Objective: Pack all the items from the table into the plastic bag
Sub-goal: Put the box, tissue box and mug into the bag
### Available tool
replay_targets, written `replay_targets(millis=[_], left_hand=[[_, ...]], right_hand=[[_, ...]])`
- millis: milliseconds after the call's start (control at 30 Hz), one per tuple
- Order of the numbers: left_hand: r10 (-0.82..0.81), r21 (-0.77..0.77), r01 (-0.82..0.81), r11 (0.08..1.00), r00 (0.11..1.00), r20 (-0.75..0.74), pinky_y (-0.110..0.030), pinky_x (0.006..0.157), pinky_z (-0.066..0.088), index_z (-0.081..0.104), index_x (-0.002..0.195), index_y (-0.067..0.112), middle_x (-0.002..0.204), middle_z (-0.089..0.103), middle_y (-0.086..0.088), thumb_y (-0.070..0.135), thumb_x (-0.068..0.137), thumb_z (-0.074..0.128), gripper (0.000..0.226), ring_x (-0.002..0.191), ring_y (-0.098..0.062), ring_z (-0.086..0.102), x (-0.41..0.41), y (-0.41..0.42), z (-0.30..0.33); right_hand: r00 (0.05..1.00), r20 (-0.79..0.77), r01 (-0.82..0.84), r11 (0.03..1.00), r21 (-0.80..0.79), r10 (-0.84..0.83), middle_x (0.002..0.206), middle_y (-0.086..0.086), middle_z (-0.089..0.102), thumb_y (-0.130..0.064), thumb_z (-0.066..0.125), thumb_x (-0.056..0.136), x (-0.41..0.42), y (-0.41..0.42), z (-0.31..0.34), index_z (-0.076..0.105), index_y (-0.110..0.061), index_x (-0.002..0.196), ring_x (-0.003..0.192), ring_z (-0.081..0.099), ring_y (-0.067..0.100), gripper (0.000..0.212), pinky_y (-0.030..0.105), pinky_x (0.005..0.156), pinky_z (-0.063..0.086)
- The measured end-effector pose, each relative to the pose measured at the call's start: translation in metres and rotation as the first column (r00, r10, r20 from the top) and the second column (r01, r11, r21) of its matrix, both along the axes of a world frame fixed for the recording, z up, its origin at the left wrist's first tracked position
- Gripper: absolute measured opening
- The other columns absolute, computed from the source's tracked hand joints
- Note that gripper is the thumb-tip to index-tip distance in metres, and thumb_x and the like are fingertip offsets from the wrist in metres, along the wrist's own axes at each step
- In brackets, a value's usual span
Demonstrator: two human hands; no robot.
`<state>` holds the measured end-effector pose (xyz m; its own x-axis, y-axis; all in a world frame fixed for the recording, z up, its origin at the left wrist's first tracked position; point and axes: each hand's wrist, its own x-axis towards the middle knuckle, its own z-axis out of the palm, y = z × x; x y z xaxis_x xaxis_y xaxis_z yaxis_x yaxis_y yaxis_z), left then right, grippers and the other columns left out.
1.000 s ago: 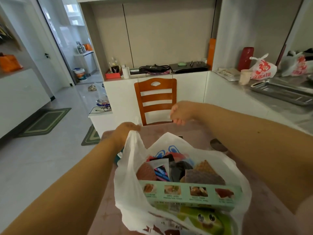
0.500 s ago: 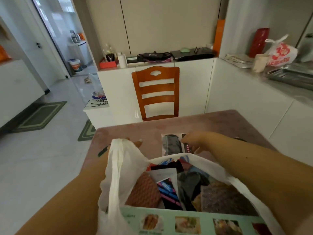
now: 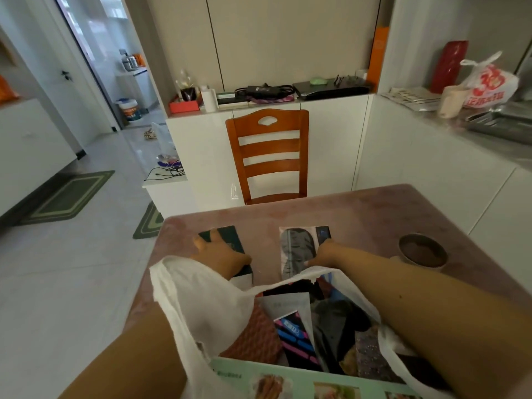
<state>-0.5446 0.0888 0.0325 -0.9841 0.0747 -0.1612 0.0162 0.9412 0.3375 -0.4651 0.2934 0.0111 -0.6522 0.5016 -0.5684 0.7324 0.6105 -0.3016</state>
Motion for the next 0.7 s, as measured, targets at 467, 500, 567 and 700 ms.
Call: replay_targets(millis=[467,500,567,700], left_hand=[[-0.081,0.309,0.037,0.950,0.988,0.130,-0.028,0.078,0.041,0.043,0.133,0.012,0.125,0.058,-0.009,0.044,0.067,0.081,0.082,0.097,-0.022,0.054,0.000,0.014,-0.013],[-0.089,0.322,0.038,0.946,0.985,0.146,-0.027,0.076,0.042,0.044,0.131,0.012,0.123,0.059,-0.009,0.045,0.068,0.080,0.081,0.093,-0.020,0.052,0.002,0.015,-0.013],[-0.106,0.379,0.013,0.925,0.969,0.225,-0.027,0.074,0.045,0.045,0.128,0.011,0.118,0.060,-0.008,0.046,0.071,0.078,0.075,0.092,-0.020,0.054,0.002,0.018,-0.015],[-0.141,0.490,-0.063,0.869,0.919,0.369,-0.040,0.092,0.054,0.053,0.115,0.014,0.114,0.067,-0.009,0.049,0.072,0.076,0.060,0.098,-0.027,0.067,0.007,0.026,-0.018]], right_hand=[[0.991,0.129,0.034,0.997,0.063,-0.042,0.128,0.013,0.054,-0.023,0.051,0.096,-0.017,0.002,-0.018,0.052,-0.005,0.129,0.110,0.055,0.026,0.038,0.034,0.095,0.045],[0.993,0.097,0.052,0.994,0.101,-0.062,0.119,0.012,0.057,-0.026,0.055,0.094,-0.016,0.004,-0.022,0.055,-0.007,0.125,0.097,0.056,0.024,0.036,0.034,0.086,0.048],[0.987,-0.004,0.161,0.966,0.201,-0.163,0.099,0.008,0.056,-0.039,0.064,0.085,-0.010,0.011,-0.027,0.059,-0.012,0.115,0.078,0.053,0.021,0.041,0.032,0.068,0.045],[0.989,-0.078,0.133,0.986,0.101,-0.125,0.096,0.007,0.060,-0.056,0.054,0.087,-0.005,0.015,-0.026,0.057,-0.009,0.102,0.082,0.058,0.021,0.050,0.030,0.074,0.047]])
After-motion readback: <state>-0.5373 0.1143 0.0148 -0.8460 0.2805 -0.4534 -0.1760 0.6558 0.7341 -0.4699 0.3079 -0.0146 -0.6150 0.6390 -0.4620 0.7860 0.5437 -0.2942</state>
